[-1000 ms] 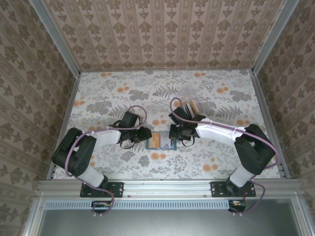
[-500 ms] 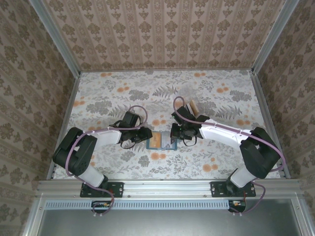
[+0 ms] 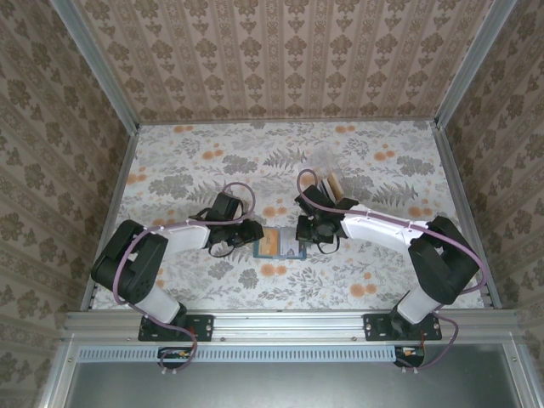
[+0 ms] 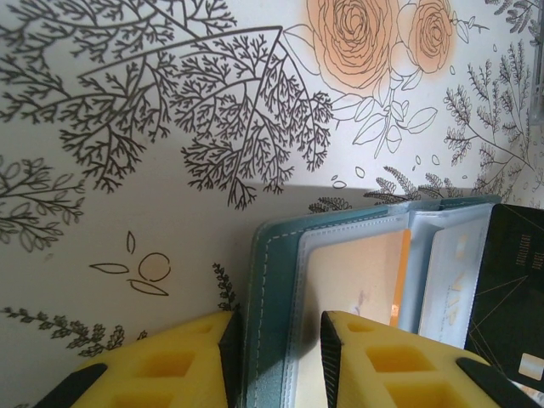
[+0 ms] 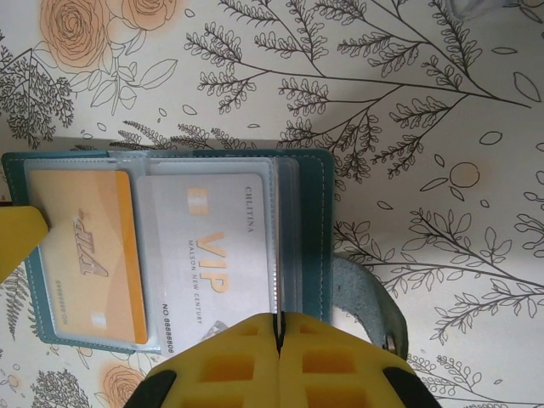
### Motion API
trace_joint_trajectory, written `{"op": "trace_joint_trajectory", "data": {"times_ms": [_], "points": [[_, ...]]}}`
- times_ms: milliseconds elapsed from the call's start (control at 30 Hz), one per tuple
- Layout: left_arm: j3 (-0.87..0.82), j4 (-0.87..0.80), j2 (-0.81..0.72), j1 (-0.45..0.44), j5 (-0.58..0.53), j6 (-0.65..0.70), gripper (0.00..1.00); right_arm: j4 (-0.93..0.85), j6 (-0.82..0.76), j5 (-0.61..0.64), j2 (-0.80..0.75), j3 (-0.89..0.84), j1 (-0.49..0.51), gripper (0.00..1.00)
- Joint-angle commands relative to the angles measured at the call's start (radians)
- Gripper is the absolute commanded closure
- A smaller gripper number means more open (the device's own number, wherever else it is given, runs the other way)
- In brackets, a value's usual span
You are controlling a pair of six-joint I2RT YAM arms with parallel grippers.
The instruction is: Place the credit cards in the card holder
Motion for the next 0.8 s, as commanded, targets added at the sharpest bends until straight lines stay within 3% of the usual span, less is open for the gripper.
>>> {"op": "trace_joint_trajectory", "data": {"times_ms": [0, 767], "points": [[0.013, -0.026, 0.027, -0.013, 0.016, -0.004, 0.67, -0.045, -0.023, 0.025, 0.018, 0.023, 0.002, 1.00], [0.019, -0.027, 0.038, -0.013, 0.021, -0.004, 0.68, 0.081, 0.027, -0.058, -0.016, -0.021, -0.001, 1.00]]}}
